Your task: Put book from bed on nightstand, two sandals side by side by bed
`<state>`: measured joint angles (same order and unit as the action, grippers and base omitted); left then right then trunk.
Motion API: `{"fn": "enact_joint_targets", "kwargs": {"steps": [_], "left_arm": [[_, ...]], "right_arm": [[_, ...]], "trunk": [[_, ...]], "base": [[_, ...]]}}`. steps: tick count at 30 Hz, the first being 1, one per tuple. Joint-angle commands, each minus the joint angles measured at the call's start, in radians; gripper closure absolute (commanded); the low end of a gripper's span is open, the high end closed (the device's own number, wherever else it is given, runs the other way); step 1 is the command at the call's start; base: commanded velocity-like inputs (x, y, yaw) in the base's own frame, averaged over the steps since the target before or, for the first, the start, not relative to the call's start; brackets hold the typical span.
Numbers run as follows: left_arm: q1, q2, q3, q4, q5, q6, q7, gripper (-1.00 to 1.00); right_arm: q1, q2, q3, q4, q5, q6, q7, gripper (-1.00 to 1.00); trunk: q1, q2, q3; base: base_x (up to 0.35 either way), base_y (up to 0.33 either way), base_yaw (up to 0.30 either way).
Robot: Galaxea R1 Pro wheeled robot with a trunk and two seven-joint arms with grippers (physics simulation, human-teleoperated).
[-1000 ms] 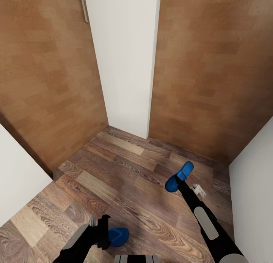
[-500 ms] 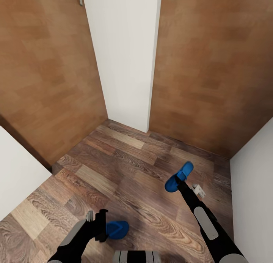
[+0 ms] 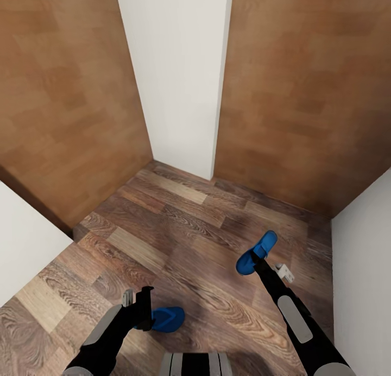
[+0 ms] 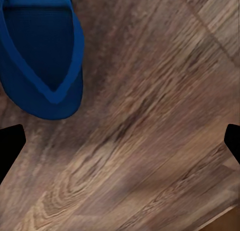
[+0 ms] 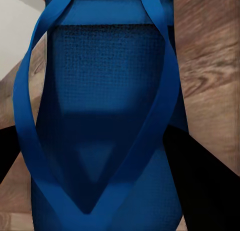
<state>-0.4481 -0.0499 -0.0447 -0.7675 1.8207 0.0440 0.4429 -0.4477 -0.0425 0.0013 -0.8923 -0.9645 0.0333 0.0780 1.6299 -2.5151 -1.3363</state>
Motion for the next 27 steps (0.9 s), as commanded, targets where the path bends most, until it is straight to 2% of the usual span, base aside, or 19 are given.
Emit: {"fn": "enact_joint_targets", "kwargs": {"steps": [1,8,17,23,27], "left_arm": [[-0.003,0.004,0.000,-0.001,-0.001,0.001,0.005,-1.00],[-0.004,0.013,0.000,0.003,-0.028,0.002,0.005,-1.00],[-0.004,0.014,0.000,0.004,-0.034,0.002,0.004,-1.00],[-0.004,0.014,0.001,0.004,-0.031,0.010,0.008,-1.00],[-0.004,0.031,0.001,0.001,-0.028,0.069,0.009,-1.00]], "right_arm": [[0.000,0.000,0.000,-0.001,-0.011,0.004,0.002,1.00],[0.000,0.000,0.000,0.000,-0.011,0.004,0.002,1.00],[0.000,0.000,0.000,0.000,-0.011,0.004,0.002,1.00],[0.000,0.000,0.000,-0.001,-0.011,0.004,0.002,1.00],[0.000,0.000,0.000,-0.001,-0.011,0.004,0.002,1.00]], "trunk": [[0.000,-0.001,-0.005],[0.003,-0.002,-0.032],[0.007,-0.004,-0.067],[0.007,-0.004,-0.067],[0.007,-0.004,-0.067]], "base": [[0.000,0.000,0.000],[0.000,0.000,0.000],[0.000,0.000,0.000],[0.000,0.000,0.000],[0.000,0.000,0.000]]}}
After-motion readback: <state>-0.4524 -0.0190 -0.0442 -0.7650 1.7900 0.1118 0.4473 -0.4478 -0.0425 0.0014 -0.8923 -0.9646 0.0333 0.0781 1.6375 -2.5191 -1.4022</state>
